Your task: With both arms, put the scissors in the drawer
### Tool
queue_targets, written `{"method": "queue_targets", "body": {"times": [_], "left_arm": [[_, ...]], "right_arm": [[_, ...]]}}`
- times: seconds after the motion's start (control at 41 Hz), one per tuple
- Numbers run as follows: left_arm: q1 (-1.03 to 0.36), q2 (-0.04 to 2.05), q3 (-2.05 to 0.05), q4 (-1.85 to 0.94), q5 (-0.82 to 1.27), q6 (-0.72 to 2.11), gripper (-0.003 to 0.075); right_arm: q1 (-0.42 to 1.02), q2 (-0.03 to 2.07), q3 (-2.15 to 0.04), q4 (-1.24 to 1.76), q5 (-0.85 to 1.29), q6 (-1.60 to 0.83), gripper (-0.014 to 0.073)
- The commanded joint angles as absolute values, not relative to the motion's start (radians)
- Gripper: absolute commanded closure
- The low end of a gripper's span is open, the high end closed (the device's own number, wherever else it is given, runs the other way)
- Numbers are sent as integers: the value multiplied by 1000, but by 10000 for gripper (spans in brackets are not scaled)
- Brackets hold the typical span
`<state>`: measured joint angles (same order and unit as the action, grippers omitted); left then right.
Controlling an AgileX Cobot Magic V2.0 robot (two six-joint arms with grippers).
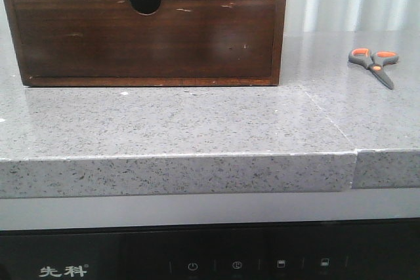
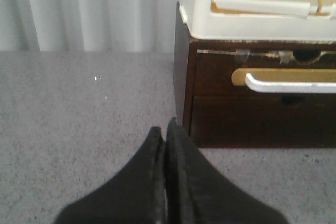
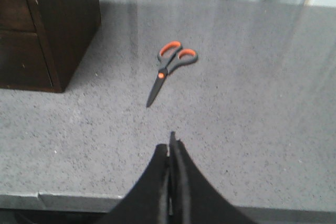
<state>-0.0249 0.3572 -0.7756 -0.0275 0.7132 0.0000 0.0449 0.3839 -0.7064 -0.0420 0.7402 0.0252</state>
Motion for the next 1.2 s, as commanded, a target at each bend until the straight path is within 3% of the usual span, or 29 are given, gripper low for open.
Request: {"method": "queue_targets", "body": {"times": [0.0,0.439,0.488,0.561,0.659,0.732,0.805,0.902,1.171], "left_arm": [[-33,390,-783,-37,676,0,741],[-33,392,-718,-37,678,0,741],[-33,392,-718,-37,680,0,740],[-33,394,-718,-55,680,0,726],[-33,400,-718,-81,680,0,624],[-33,402,-718,-81,680,0,466],[-33,402,-718,-81,680,0,289],[-33,402,-718,-88,680,0,156],[-33,402,-710,-375,583,0,157]], "right_arm": [[44,432,-740,-77,677,17,660],[44,460,-730,-133,728,16,650],[44,460,-730,-138,737,15,622],[44,460,-730,-138,758,0,508],[44,460,-730,-138,776,-7,267],[44,460,-730,-138,776,-7,72],[44,460,-730,-138,776,-7,-17],[44,460,-730,-138,776,-7,-41],[44,460,-730,-138,776,-7,-41]]}}
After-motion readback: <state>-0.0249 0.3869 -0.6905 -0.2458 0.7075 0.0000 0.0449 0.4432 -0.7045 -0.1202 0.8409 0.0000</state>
